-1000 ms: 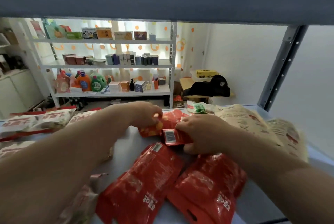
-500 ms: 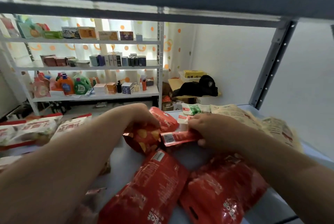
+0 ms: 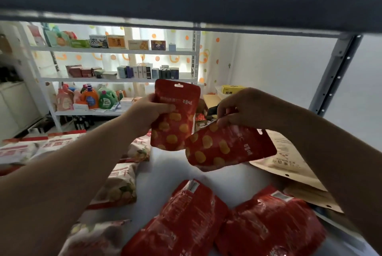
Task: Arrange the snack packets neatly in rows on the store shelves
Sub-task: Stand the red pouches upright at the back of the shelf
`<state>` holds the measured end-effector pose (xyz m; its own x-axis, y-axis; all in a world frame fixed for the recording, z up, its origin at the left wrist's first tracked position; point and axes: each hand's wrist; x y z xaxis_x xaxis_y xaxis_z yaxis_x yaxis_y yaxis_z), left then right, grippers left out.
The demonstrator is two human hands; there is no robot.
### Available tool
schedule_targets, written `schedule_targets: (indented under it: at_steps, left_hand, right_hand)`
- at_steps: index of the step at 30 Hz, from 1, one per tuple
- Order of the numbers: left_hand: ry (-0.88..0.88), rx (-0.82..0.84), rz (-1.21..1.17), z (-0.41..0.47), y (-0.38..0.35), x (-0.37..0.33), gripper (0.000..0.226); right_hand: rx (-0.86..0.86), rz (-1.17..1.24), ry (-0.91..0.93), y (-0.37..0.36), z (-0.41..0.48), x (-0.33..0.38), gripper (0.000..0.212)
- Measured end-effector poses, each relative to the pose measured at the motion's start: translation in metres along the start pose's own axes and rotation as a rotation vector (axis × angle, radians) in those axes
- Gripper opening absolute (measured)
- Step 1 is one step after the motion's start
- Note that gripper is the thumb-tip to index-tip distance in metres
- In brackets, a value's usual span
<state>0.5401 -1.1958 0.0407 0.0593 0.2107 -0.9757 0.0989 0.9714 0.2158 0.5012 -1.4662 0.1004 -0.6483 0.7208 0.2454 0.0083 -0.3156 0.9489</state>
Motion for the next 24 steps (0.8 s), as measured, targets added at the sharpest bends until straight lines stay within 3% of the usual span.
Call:
schedule_targets:
  at_steps: [5,9,16,21,24]
  left_hand:
    - [-0.009,-0.020,0.071,-0.004,0.002,0.013,0.040]
    - [-0.008,-0.037,0.142,-0.005,0.010,0.013,0.036]
    - [-0.024,-0.049,0.157,-0.012,0.022,0.016,0.030]
    - [-0.093,-0.052,0.114,-0.016,0.023,0.015,0.028]
    - [-0.129,-0.064,0.090,-0.017,0.021,0.011,0.028]
  right_hand:
    - [0.065,-0.250,0.089,0.009,0.044,0.011,0.018]
    - [0.195,-0.311,0.062,0.006,0.075,0.024,0.018]
    - [0.109,0.014,-0.055,0.005,0.082,0.012,0.042]
    - [0.376,0.227,-0.392,0.016,0.060,-0.008,0.074]
    - [0.318,0.184,-0.302,0.013,0.057,-0.013,0.054]
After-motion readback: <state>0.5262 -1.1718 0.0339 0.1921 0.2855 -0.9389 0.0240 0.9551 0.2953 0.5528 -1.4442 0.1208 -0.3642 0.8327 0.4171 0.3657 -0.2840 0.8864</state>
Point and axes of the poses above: each hand's wrist, its own z-axis towards the middle knuckle, its own y-axis out of the back of the hand, x = y × z, and after that the axes turned 10 degrees about z, right-handed
